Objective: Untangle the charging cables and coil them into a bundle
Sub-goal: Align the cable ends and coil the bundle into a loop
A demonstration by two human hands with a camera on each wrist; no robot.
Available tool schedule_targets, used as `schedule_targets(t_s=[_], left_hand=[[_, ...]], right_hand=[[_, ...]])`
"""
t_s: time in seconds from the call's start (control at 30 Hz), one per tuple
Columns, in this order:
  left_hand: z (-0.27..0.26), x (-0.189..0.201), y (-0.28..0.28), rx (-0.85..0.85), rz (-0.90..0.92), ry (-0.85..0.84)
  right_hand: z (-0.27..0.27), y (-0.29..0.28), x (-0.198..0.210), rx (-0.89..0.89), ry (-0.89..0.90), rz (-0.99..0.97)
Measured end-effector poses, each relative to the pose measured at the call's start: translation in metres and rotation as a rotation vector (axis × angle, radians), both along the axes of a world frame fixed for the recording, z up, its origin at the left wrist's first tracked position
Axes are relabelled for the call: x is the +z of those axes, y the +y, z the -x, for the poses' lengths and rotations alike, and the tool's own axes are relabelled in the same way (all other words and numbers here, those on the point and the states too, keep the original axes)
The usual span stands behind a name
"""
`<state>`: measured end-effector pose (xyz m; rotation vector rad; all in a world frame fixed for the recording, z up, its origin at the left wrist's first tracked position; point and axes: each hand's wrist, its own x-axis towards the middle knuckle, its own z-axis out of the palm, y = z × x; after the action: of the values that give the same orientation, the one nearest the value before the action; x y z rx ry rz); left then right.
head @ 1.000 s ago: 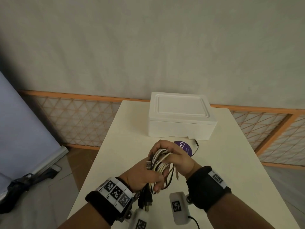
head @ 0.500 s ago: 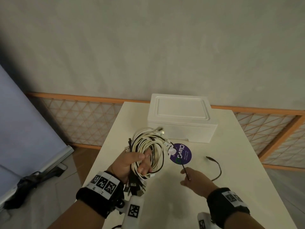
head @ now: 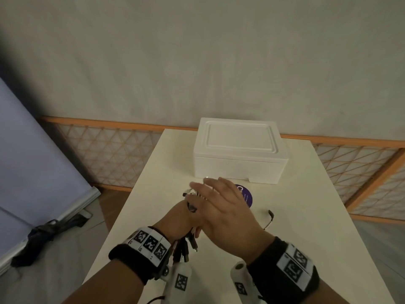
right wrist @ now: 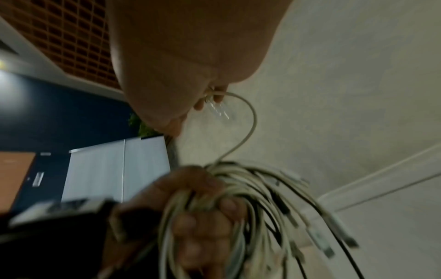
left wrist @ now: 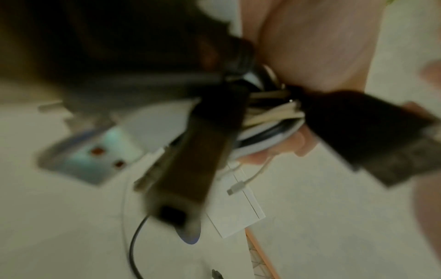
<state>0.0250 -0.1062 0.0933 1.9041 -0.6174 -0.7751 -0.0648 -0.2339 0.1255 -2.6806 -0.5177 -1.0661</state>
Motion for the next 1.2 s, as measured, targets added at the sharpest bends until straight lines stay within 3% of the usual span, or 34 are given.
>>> schedule_targets(t_s=[0.1,0.2,0.33,0.43,0.53,0.57,0.67,0.77,0.83,0.97,1.2], left_hand=[[0.002,0.005,0.001,-0.065,-0.076,-0.012],[0.002,0.008,0.010,-0.110,-0.042,0.082],[0.004,0.005,0.021,-0.152,0.076,0.259],[0.005,0.007,0.022,-0.186,0.129,0.297],[0.004,0.009,0.018,-0.191,0.082,0.213],[0.003,0.009,0.018,-0.195,0.050,0.173],[0.000,0.008,0.017,-0.184,-0.043,0.086],[-0.001,0.006,0.014,-0.164,-0.121,0.024],[0.001,0.009,0.010,-0.172,-0.137,0.015],[0.004,0.015,0.007,-0.209,-0.149,-0.012],[0.002,0.013,0.016,-0.220,-0.135,0.037]], right_hand=[[-0.013,-0.015,-0.021,-0.062,0.330,0.081],[-0.025,-0.037,-0.022,0.020,0.540,-0.058],[-0.030,-0.053,-0.025,0.127,0.532,-0.131],[-0.026,-0.057,-0.032,0.149,0.627,-0.376],[-0.018,-0.063,-0.025,0.151,0.691,-0.740],[-0.018,-0.065,-0.021,0.098,0.618,-0.708],[-0.013,-0.062,0.000,-0.157,0.343,-0.167],[-0.009,-0.048,0.018,-0.040,0.205,0.004],[-0.008,-0.039,0.019,0.069,0.310,0.062],[-0.017,-0.033,-0.004,0.011,0.827,0.168],[-0.029,-0.051,-0.022,0.036,0.562,0.098]])
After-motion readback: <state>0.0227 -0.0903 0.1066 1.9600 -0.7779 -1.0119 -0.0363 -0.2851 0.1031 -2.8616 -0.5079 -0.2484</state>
